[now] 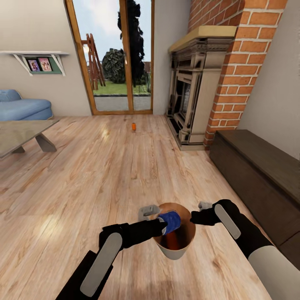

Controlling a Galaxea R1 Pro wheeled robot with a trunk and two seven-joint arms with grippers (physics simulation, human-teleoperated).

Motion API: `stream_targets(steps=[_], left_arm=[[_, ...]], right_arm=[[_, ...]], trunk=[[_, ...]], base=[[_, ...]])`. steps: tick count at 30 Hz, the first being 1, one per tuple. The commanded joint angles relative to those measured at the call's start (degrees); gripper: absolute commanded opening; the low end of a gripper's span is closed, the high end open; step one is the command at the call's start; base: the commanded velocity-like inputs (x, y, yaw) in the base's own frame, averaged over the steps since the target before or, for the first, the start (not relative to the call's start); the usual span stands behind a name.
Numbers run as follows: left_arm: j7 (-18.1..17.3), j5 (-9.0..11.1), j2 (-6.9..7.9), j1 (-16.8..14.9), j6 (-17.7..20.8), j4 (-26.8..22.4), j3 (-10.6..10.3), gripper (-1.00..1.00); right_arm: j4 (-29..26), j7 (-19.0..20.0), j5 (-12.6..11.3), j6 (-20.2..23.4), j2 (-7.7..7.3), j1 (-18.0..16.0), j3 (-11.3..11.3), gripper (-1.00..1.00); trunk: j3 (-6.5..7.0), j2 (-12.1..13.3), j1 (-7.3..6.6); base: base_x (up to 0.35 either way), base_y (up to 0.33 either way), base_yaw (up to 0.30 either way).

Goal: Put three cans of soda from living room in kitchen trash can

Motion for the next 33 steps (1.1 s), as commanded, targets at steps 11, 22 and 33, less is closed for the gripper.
stream_targets(steps=[11, 22, 33], left_arm=[[1.5, -0.1, -0.68, -3.1, -0.6, 7.1, -3.4, -1.0], [1.1, -0.2, -0.69, -3.2, -1.3, 9.8, -3.4, 1.0], [0.3, -0.1, 2.37, 0.4, -7.6, 1.7, -1.8, 1.0]], right_arm=[[-0.4, 0.1, -1.1, 0.0, 0.3, 0.1, 0.1, -1.0], [-0.7, 0.1, -1.1, 0.0, 0.31, 0.1, 0.1, -1.0], [-0.7, 0.1, -1.1, 0.0, 0.28, 0.1, 0.1, -1.0]], trunk=[[2.45, 0.1, -0.29], [2.67, 0.2, -0.31], [2.67, 0.2, -0.31]], base=[[0.0, 0.0, 0.0], [0.0, 0.0, 0.0], [0.0, 0.0, 0.0]])
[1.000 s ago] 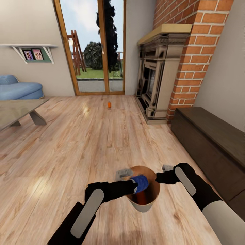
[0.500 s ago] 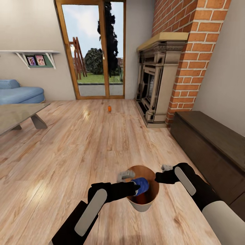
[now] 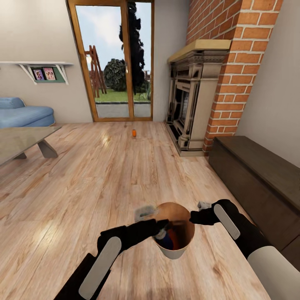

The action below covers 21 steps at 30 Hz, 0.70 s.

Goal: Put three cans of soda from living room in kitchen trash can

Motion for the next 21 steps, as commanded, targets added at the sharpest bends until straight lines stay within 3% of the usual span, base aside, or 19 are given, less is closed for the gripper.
stream_targets(steps=[1, 4, 10, 14, 16, 21], left_arm=[[-0.6, 0.3, 1.5, 1.5, -3.1, -1.8, 1.2, 1.0], [-6.3, 0.6, 4.27, 4.9, -8.5, -4.0, 5.2, 1.0], [-18.3, 0.7, 6.28, 9.4, -10.0, -4.7, 14.9, 1.0], [-19.3, 0.2, 8.86, 11.3, -10.1, -3.1, 20.3, 1.0], [-18.9, 0.0, 9.29, 12.0, -10.8, 2.2, 23.0, 1.0], [-18.8, -0.1, 9.16, 12.4, -15.7, 14.0, 24.2, 1.0]], right_arm=[[0.0, 0.2, -1.3, 0.0, -0.01, 0.0, 0.0, -1.0], [0.1, 0.3, -1.2, 0.0, -0.04, 0.0, -0.1, -1.0], [0.2, 0.3, -1.2, 0.0, -0.05, 0.1, 0.0, -1.0], [-0.1, 0.3, -1.3, 0.0, -0.12, 0.1, -0.2, -1.0], [-0.2, 0.4, -1.3, 0.0, -0.23, 0.1, -0.3, -1.0], [-0.3, 0.4, -1.3, 0.0, -0.31, 0.2, -0.4, -1.0]], trunk=[[0.01, 0.0, 0.0], [0.01, 0.0, 0.0], [0.01, 0.0, 0.0], [0.01, 0.0, 0.0], [0.01, 0.0, 0.0], [0.01, 0.0, 0.0]], base=[[0.007, 0.011, 0.0], [0.13, 0.129, 0.0], [0.252, 0.23, 0.0], [0.275, 0.248, 0.0], [0.277, 0.248, 0.0], [0.299, 0.19, 0.0]])
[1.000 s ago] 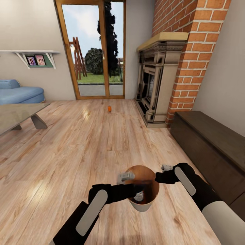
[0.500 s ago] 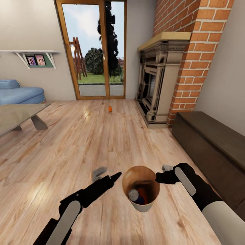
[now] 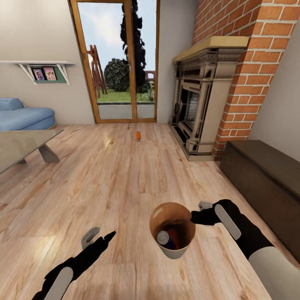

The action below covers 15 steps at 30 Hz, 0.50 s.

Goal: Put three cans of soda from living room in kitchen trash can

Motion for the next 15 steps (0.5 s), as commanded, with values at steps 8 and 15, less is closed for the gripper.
stream_targets(steps=[8, 15], left_arm=[[7.3, -4.5, -0.45, 0.0, 2.5, 2.3, -3.1, 1.0], [33.8, -9.2, -1.22, 2.3, 4.3, -5.0, -5.0, 1.0]], right_arm=[[-10.8, 0.2, -0.9, 0.0, -0.88, 2.7, 0.1, -1.0], [-13.5, 0.1, 4.3, 0.0, -0.61, 4.1, -0.5, -1.0]], trunk=[[0.01, 0.0, -0.01], [0.01, 0.0, -0.01]], base=[[0.319, 0.145, 0.0], [0.292, 0.201, 0.0]])
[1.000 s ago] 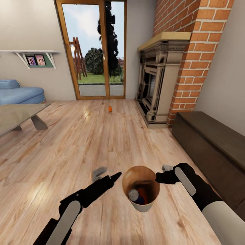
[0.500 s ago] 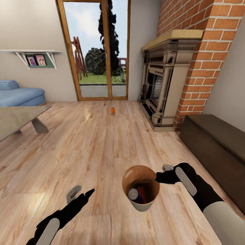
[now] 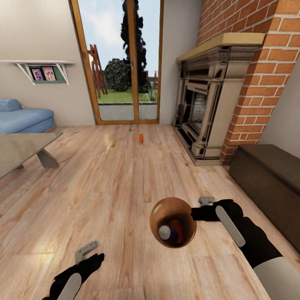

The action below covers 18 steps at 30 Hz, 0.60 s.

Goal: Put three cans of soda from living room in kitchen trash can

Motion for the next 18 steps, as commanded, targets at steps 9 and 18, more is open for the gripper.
stream_targets(steps=[9, 18], left_arm=[[6.9, -0.2, -1.19, 3.9, -4.9, -5.5, -2.0, 1.0], [7.2, -0.3, -4.5, 3.6, -5.8, -5.7, -1.9, 1.0]], right_arm=[[-0.6, 0.4, -2.4, 0.0, 0.07, 0.2, 0.0, -1.0], [-0.8, 0.5, -2.4, 0.0, 0.15, 0.2, -0.1, -1.0]], trunk=[[0.01, 0.0, 0.0], [1.34, 0.1, -0.16]], base=[[0.317, 0.169, 0.0], [0.071, 0.026, 0.0]])
